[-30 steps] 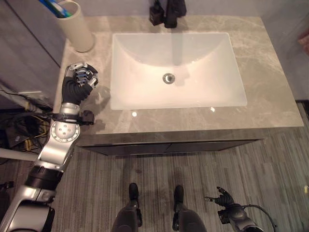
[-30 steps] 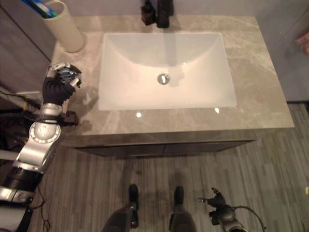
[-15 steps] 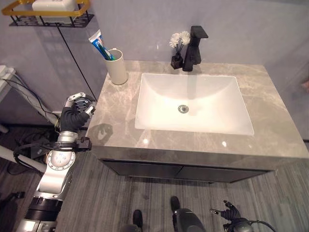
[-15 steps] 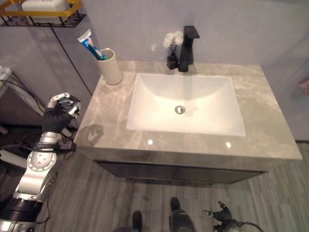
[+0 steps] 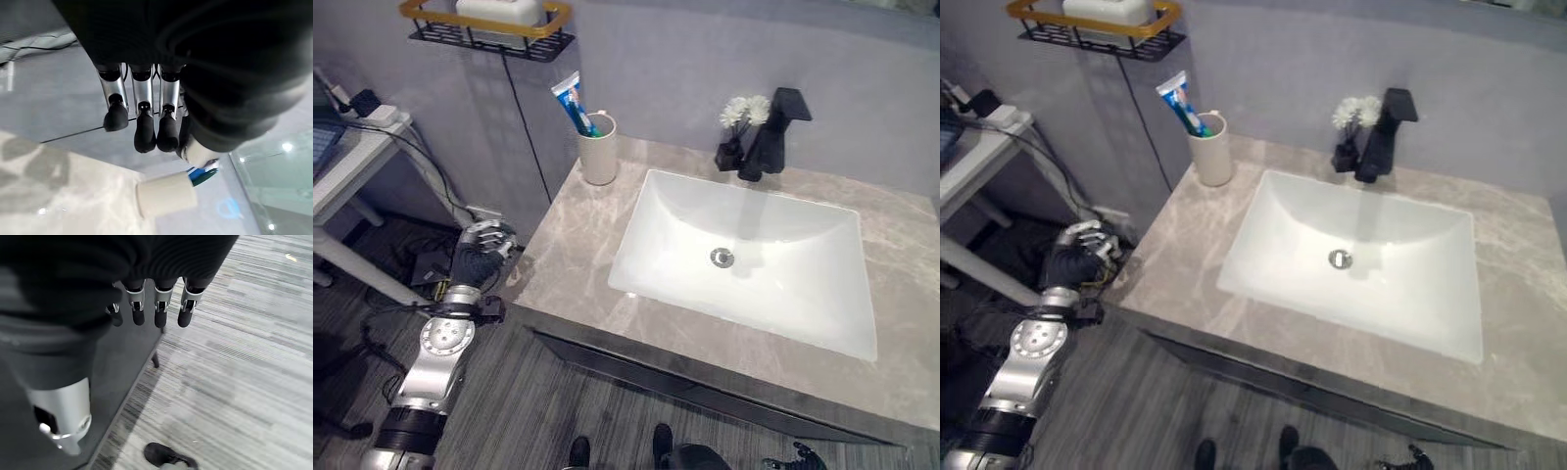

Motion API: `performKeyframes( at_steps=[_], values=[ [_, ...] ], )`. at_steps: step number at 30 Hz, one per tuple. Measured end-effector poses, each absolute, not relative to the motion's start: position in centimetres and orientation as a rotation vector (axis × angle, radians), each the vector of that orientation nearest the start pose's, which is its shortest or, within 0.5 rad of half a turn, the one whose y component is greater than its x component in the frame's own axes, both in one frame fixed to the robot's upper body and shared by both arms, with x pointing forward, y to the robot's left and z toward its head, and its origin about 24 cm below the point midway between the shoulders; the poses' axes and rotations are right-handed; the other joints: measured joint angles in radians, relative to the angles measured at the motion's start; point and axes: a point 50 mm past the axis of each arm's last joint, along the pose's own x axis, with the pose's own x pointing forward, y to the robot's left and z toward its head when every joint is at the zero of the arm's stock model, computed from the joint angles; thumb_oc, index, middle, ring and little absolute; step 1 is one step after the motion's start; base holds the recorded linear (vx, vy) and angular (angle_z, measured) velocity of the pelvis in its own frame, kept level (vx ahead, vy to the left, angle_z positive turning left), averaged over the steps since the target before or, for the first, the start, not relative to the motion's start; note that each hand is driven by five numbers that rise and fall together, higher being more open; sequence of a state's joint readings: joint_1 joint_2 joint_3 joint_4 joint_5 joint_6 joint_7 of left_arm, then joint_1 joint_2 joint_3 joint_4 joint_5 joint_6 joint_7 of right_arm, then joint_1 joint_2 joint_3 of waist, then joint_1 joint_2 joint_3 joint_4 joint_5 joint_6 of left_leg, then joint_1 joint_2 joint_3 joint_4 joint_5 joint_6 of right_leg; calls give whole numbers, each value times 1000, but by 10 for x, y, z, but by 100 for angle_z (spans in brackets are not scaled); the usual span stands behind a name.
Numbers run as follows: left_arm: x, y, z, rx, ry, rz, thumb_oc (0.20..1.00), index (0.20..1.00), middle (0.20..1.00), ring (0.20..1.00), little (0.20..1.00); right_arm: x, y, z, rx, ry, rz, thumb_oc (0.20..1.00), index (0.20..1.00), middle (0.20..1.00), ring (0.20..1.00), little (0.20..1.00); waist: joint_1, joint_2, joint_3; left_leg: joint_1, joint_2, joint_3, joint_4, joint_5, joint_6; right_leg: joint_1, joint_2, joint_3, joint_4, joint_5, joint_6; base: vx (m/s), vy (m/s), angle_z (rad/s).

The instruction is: Put brush and paste in cup on sink, flatten towel.

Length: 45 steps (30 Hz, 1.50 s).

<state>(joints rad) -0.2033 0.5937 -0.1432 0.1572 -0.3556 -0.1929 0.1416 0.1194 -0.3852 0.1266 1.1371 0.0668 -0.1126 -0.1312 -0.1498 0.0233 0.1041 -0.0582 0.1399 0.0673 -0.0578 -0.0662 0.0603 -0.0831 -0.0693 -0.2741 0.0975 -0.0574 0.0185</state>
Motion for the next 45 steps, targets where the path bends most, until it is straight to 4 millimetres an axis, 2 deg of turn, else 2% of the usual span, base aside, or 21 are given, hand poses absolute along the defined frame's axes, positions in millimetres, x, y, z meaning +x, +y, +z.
performKeyframes(
  at_steps=[1, 2, 3, 4, 5, 6, 7, 10, 12, 16, 22, 26, 30, 34, 40, 45],
  values=[
    [296, 226, 99, 224, -198, 7, 200, 200, 200, 200, 200, 68, -294, -140, -430, 1120, -249, 1000, 1000, 1000, 1000, 1000, -19, -1, 0, -16, 6, 104, 24, -7, 7, 3, -28, -35, 3, -4, 6, -33, 45, 131],
    [298, 216, 98, 194, -203, -7, 200, 200, 200, 200, 200, 74, -297, -138, -439, 1100, -251, 1000, 1000, 1000, 1000, 1000, -42, 3, 1, -17, 0, 167, 44, 20, -22, -4, -52, -41, 14, -6, 9, 17, 28, 63],
    [297, 214, 94, 177, -195, -8, 200, 200, 200, 200, 200, 85, -301, -132, -451, 1062, -256, 1000, 1000, 1000, 1000, 1000, -44, 37, 0, 0, -3, 156, 53, 75, -35, -5, -48, -26, 18, -9, 21, 51, 9, 14],
    [297, 214, 92, 175, -188, -10, 200, 200, 200, 200, 200, 89, -302, -131, -452, 1043, -260, 1000, 1000, 1000, 1000, 1000, -46, 60, -4, 21, 2, 154, 28, 63, -84, -4, -41, -24, 28, -17, 33, 103, 33, -11],
    [297, 214, 90, 171, -179, -6, 200, 200, 200, 200, 200, 89, -298, -132, -431, 1036, -269, 1000, 1000, 1000, 1000, 1000, -56, 64, -8, 43, -15, 152, -2, 79, -116, -6, -54, -8, 58, -30, 46, 99, 36, 3],
    [297, 215, 87, 168, -168, 1, 200, 200, 200, 200, 200, 85, -294, -135, -416, 1049, -272, 1000, 1000, 1000, 1000, 1000, -54, 56, -14, 64, -31, 158, -22, 81, -117, -6, -68, 35, 68, -49, 70, 68, 50, -1],
    [296, 218, 85, 170, -155, 10, 200, 200, 200, 200, 200, 84, -291, -137, -411, 1054, -269, 1000, 1000, 1000, 1000, 1000, -45, 55, -15, 77, -39, 164, -29, 83, -120, -10, -73, 53, 69, -49, 79, 27, 34, -9],
    [293, 229, 83, 193, -132, 36, 200, 200, 200, 200, 200, 80, -281, -142, -406, 1077, -240, 1000, 1000, 1000, 1000, 1000, -37, 44, -20, 76, -51, 174, -30, 81, -116, -12, -76, 88, 56, -42, 89, 29, 23, -11],
    [288, 241, 81, 204, -118, 76, 200, 200, 200, 200, 200, 80, -279, -143, -404, 1084, -237, 1000, 1000, 1000, 1000, 1000, -29, 32, -27, 79, -48, 194, -30, 79, -112, -20, -68, 109, 54, -42, 90, 4, 2, -25],
    [287, 252, 71, 181, -67, 118, 200, 200, 200, 200, 200, 75, -281, -144, -417, 1107, -234, 1000, 1000, 1000, 1000, 1000, -30, 23, -31, 87, -41, 209, -30, 78, -112, -21, -56, 126, 53, -42, 89, 5, 3, -15],
    [285, 271, 50, 186, 49, 196, 200, 200, 200, 200, 200, 70, -284, -144, -424, 1127, -230, 1000, 1000, 1000, 1000, 1000, -66, 25, -30, 82, -31, 218, -30, 77, -112, -30, -43, 137, 46, -40, 87, -5, -8, -6],
    [291, 278, 63, 222, 26, 203, 200, 200, 200, 200, 200, 61, -286, -145, -432, 1151, -215, 1000, 1000, 1000, 1000, 1000, -68, 28, -26, 43, -24, 217, -30, 82, -117, -67, -35, 137, 42, -28, 78, 0, 0, 0],
    [297, 270, 78, 219, -35, 175, 200, 200, 200, 200, 200, 57, -287, -145, -436, 1162, -210, 1000, 1000, 1000, 1000, 1000, -74, 35, -8, 35, -24, 218, -30, 82, -118, -73, -35, 138, 37, -27, 78, -1, -17, 0],
    [307, 254, 92, 225, -95, 113, 200, 200, 200, 200, 200, 59, -286, -145, -434, 1152, -205, 1000, 1000, 1000, 1000, 1000, -74, 42, 13, 25, -24, 212, -30, 82, -118, -75, -35, 131, 27, -26, 78, 37, -25, 5],
    [321, 245, 115, 226, -170, 94, 200, 200, 200, 200, 200, 71, -283, -143, -428, 1113, -186, 1000, 1000, 1000, 1000, 1000, -82, 39, 16, 32, -25, 214, -30, 82, -118, -62, -36, 131, 15, -25, 77, 5, -5, 0],
    [328, 236, 126, 235, -209, 77, 200, 200, 200, 200, 200, 78, -280, -142, -433, 1085, -164, 1000, 1000, 1000, 1000, 1000, -83, 28, 23, 53, -25, 213, -30, 82, -118, -34, -34, 131, -2, -25, 77, 1, -7, 0]
  ],
)
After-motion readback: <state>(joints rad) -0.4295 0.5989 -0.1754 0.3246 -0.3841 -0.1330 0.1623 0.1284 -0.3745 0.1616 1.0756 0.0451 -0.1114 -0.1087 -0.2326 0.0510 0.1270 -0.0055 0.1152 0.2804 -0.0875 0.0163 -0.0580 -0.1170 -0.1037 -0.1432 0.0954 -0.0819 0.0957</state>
